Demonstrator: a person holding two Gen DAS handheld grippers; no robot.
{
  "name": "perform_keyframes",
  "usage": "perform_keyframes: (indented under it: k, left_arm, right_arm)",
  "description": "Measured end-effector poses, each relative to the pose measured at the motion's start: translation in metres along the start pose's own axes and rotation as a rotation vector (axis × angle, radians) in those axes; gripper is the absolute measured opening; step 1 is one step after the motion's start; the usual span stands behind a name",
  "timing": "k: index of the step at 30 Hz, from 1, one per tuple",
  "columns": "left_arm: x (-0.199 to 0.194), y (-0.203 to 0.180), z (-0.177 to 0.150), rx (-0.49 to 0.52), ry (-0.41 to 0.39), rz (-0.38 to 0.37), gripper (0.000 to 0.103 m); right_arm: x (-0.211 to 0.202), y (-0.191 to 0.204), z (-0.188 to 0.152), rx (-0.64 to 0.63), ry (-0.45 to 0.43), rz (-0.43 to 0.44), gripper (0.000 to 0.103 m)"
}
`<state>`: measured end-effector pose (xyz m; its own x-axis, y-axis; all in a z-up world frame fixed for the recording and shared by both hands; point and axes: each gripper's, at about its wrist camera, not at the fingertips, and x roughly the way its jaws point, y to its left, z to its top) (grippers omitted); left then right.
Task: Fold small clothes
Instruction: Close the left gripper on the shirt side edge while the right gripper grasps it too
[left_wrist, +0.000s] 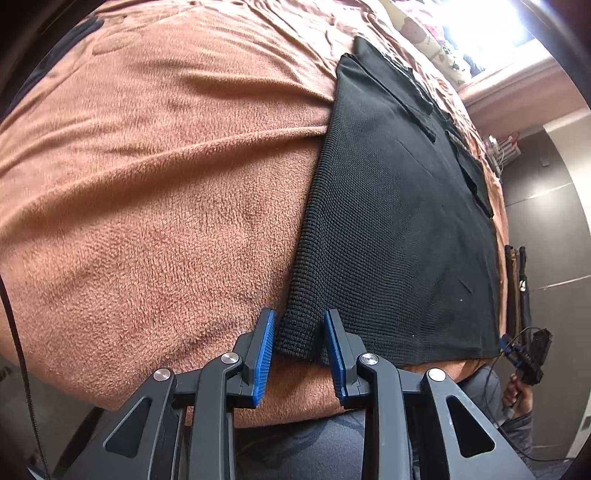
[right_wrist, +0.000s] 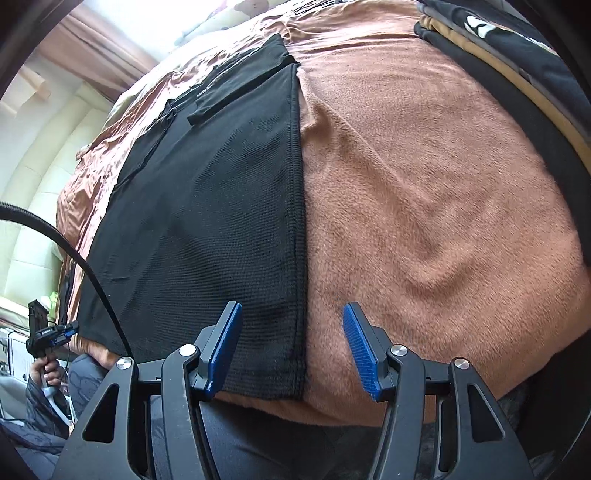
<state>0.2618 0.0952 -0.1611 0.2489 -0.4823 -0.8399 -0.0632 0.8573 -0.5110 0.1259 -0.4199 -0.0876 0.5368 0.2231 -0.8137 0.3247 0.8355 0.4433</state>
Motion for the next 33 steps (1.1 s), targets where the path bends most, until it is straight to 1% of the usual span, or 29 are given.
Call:
perform_keyframes:
  k: [4, 5, 7, 10, 14, 16, 20, 22, 23, 25, 27, 29, 31, 32, 33]
  left_arm:
    - [0.001, 0.006, 0.002, -0.036, -0.001, -0.045, 0.029]
    - [0.002, 0.007, 0.003, -0.044, -0.003, -0.058, 0.029]
    - [0.004, 0.01, 0.005, -0.065, -0.007, -0.083, 0.029]
    - [0.006, 0.014, 0.008, -0.088, -0.017, -0.116, 0.028]
    - [0.007, 0.018, 0.005, -0.122, -0.017, -0.148, 0.027]
    - [0.004, 0.021, 0.0, -0.133, -0.012, -0.149, 0.023]
    - [0.002, 0.025, -0.009, -0.147, -0.018, -0.151, 0.021]
    - [0.002, 0.025, -0.008, -0.155, -0.02, -0.149, 0.021]
    - [0.003, 0.024, -0.007, -0.152, -0.021, -0.145, 0.021]
    - [0.004, 0.022, -0.003, -0.131, -0.027, -0.134, 0.021]
    - [0.005, 0.023, -0.001, -0.131, -0.035, -0.14, 0.021]
    - [0.007, 0.025, 0.002, -0.139, -0.044, -0.153, 0.021]
    - [0.009, 0.026, 0.004, -0.146, -0.049, -0.167, 0.021]
    - [0.01, 0.026, 0.005, -0.149, -0.048, -0.168, 0.019]
    - [0.01, 0.025, 0.005, -0.148, -0.048, -0.165, 0.015]
  right_arm:
    - [0.0, -0.005, -0.006, 0.031, 0.012, 0.063, 0.054]
    - [0.0, -0.006, -0.008, 0.034, 0.016, 0.084, 0.048]
    - [0.002, -0.008, -0.011, 0.042, 0.034, 0.136, 0.043]
    - [0.007, -0.013, -0.014, 0.066, 0.048, 0.17, 0.042]
    - [0.011, -0.023, -0.014, 0.125, 0.039, 0.211, 0.041]
    - [0.009, -0.032, -0.016, 0.164, 0.035, 0.218, 0.038]
    - [0.0, -0.038, -0.018, 0.169, 0.016, 0.185, 0.038]
    - [-0.001, -0.039, -0.019, 0.189, 0.007, 0.183, 0.038]
    - [0.001, -0.04, -0.019, 0.195, 0.008, 0.188, 0.04]
    - [0.001, -0.038, -0.022, 0.195, 0.005, 0.191, 0.04]
    - [0.004, -0.042, -0.022, 0.231, -0.007, 0.223, 0.04]
    - [0.008, -0.05, -0.023, 0.293, -0.019, 0.28, 0.04]
    - [0.011, -0.057, -0.025, 0.327, -0.026, 0.322, 0.04]
    - [0.011, -0.06, -0.028, 0.346, -0.028, 0.339, 0.04]
    - [0.01, -0.063, -0.031, 0.36, -0.025, 0.356, 0.04]
